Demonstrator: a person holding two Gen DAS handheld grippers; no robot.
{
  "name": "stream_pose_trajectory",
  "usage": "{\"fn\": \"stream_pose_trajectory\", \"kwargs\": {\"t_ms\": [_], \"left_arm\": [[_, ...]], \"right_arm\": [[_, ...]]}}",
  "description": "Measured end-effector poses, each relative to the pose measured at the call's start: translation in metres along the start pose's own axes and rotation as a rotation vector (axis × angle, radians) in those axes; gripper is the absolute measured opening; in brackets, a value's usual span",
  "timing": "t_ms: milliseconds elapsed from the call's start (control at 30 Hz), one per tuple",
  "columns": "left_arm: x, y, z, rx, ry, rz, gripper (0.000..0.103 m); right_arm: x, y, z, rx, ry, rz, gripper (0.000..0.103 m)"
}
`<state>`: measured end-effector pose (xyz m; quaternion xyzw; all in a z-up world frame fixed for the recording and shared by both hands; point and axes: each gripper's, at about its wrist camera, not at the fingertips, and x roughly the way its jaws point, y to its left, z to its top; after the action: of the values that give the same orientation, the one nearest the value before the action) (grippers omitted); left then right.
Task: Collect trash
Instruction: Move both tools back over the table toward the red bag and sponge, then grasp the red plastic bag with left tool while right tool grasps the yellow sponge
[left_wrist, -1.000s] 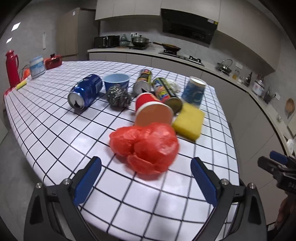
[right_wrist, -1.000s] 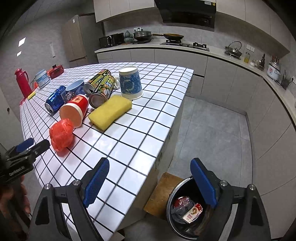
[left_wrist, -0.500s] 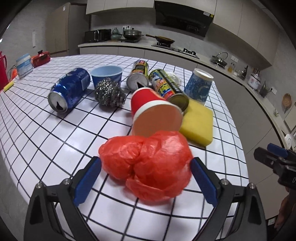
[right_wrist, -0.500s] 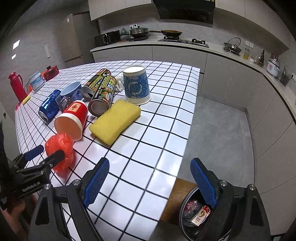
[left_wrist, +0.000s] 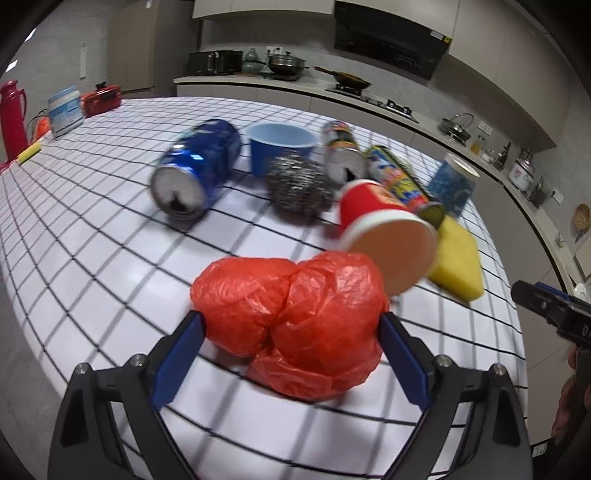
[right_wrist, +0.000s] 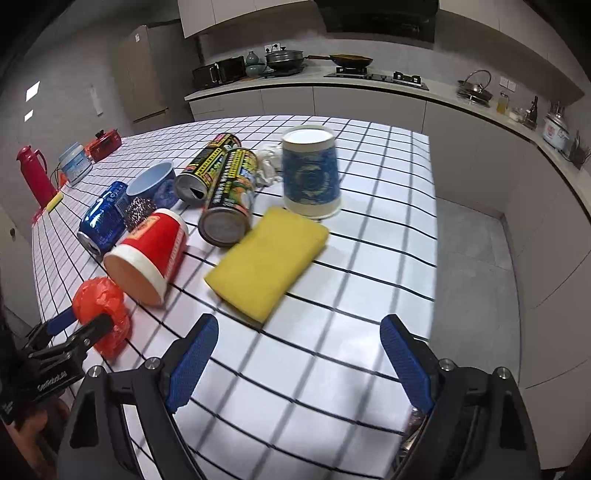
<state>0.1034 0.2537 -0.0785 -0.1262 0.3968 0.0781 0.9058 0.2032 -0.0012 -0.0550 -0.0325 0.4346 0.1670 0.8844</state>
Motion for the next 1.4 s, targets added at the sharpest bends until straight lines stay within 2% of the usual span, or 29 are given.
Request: {"fn": "stream_pose_trajectory", "kwargs": {"t_ms": [300,500,633,700,767,900,1000,1167,1200,1267,1400], "left_arm": [[0.004,0.04,0.013,-0.009,0.002,0.019,0.092],[0.014,0.047,0.025,0.008,0.008,-0.001,0.09],[0.019,0.049,0.03,0.025,0.012,-0.017,0.09],[0.022,0.05,0.031,0.027,0.018,-0.027,0.09],[0.023,0.051,0.031,0.023,0.019,-0.037,0.09],[0.025,0.051,0.031,0.021,0.018,-0.049,0.09],[0.029,0.05,0.032,0.023,0.024,-0.046,0.09],[0.029,0.043,0.036,0.046,0.016,-0.043,0.09],[0.031,0.042,0.036,0.052,0.025,-0.039,0.09],[0.034,0.04,0.036,0.056,0.027,-0.041,0.09],[0.035,0.036,0.038,0.067,0.024,-0.045,0.09]], "right_arm": [[0.052,0.018,0.024,0.127,0.047,0.005,0.091],[0.083,0.025,0.034,0.145,0.091,-0.026,0.091],[0.081,0.033,0.033,0.074,0.09,-0.037,0.081],[0.074,0.033,0.025,0.024,0.098,-0.016,0.081],[0.065,0.03,0.012,-0.028,0.103,-0.041,0.081],[0.047,0.014,0.002,0.015,0.089,-0.038,0.081],[0.053,0.012,0.012,0.029,0.078,-0.039,0.081],[0.07,0.02,0.019,0.011,0.112,-0.077,0.081],[0.07,0.021,0.018,0.009,0.111,-0.082,0.08],[0.066,0.022,0.017,-0.006,0.098,-0.099,0.06],[0.063,0.018,0.017,0.002,0.1,-0.078,0.057]]}}
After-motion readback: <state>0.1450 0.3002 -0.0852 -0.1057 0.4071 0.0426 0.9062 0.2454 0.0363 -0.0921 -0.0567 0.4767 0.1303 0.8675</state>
